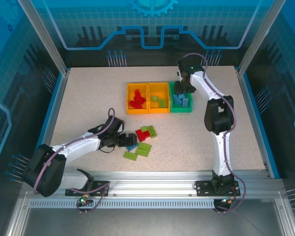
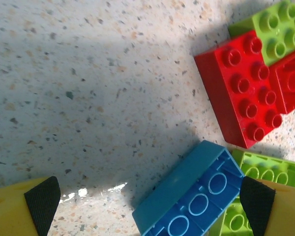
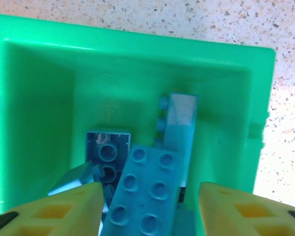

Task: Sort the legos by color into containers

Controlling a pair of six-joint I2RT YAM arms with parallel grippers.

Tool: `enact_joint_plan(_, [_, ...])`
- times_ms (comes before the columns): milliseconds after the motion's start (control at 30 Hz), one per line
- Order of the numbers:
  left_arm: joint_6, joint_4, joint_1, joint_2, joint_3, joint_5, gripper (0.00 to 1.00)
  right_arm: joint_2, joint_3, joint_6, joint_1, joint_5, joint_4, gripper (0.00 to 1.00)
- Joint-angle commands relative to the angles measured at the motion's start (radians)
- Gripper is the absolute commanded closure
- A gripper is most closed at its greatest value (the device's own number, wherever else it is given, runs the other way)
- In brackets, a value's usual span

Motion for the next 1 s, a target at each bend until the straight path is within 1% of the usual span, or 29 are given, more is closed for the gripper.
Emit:
enact_joint_plan(0, [0.049,-0.03,-0.023,0.025,0.032,0.025,0.01,-0.024,0.009,0.013,-0.006,-0.001,-0.048,0.31])
enact_joint_plan(167, [0.066,-0.018,-0.042,0.007,0.021,0.026,0.01,-0.137,-0.105,0.031,-0.001,-0.074,0.016,0.27])
enact_joint_plan(300, [0.088,-0.024,-0.053,-0.005,0.019,0.041,0.02,-0.188,-0.16,0.042,-0.001,-0.119,0.03,0.25])
enact_joint_plan(400, [0.091,-0.036,-0.062,-0.004,0.014,0.031,0.03,-0.215,-0.196,0.045,-0.001,-0.117,0.037,0.24])
enact_joint_plan(567, [0.071,-0.05,-0.065,-0.003,-0.001,0.017,0.1,-0.247,-0.234,0.046,-0.003,-0.108,0.048,0.23])
enact_joint_plan(667, [0.056,-0.058,-0.064,-0.003,0.004,-0.002,0.11,-0.251,-0.237,0.045,-0.004,-0.106,0.048,0.23])
enact_joint_plan(767, [0.052,-0.048,-0.066,0.002,0.012,0.014,0.11,-0.252,-0.237,0.047,-0.004,-0.11,0.049,0.23])
enact_joint_plan(867, [0.067,-0.055,-0.085,0.007,0.025,0.015,0.11,-0.25,-0.239,0.05,-0.006,-0.113,0.051,0.23])
enact_joint_plan(967, [0.083,-0.087,-0.107,0.025,0.038,-0.017,0.11,-0.248,-0.24,0.051,-0.007,-0.116,0.051,0.23])
